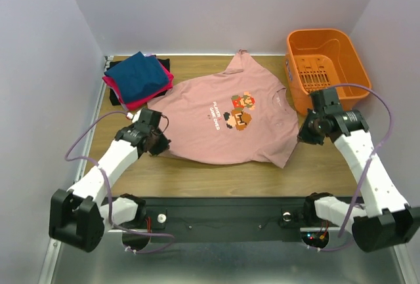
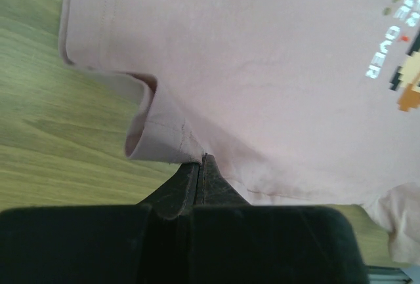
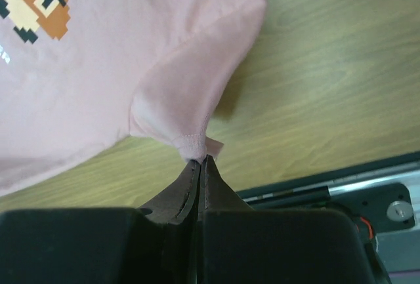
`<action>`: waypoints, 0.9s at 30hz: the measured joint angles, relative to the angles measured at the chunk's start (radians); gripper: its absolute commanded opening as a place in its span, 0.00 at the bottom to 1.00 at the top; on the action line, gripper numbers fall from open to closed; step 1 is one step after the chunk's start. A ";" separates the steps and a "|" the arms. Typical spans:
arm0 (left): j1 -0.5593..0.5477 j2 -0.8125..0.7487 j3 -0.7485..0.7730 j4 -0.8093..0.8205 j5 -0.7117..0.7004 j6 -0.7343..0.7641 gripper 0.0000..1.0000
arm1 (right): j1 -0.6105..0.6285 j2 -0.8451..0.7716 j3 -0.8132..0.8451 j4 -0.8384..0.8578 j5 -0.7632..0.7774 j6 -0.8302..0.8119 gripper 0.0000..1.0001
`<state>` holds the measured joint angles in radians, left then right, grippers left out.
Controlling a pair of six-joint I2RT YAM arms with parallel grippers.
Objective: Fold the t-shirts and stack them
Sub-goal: Fold the tshirt
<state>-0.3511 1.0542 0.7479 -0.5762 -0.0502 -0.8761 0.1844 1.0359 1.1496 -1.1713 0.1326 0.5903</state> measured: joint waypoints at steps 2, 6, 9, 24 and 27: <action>0.005 0.051 0.014 0.011 -0.005 0.012 0.00 | 0.000 0.059 0.002 0.039 0.003 -0.009 0.00; 0.045 0.122 0.045 0.027 -0.006 0.045 0.00 | 0.000 0.187 0.017 0.117 0.003 -0.028 0.00; 0.082 0.159 0.075 0.047 -0.003 0.068 0.00 | 0.000 0.289 0.076 0.169 0.004 -0.050 0.00; 0.185 0.285 0.137 0.108 0.050 0.114 0.00 | 0.000 0.681 0.399 0.309 0.033 -0.169 0.00; 0.201 0.303 0.137 0.113 0.060 0.117 0.00 | 0.000 0.744 0.473 0.317 0.036 -0.186 0.01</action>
<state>-0.1505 1.3567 0.8852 -0.4633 0.0101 -0.7589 0.1844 1.7798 1.6226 -0.8539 0.1684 0.4042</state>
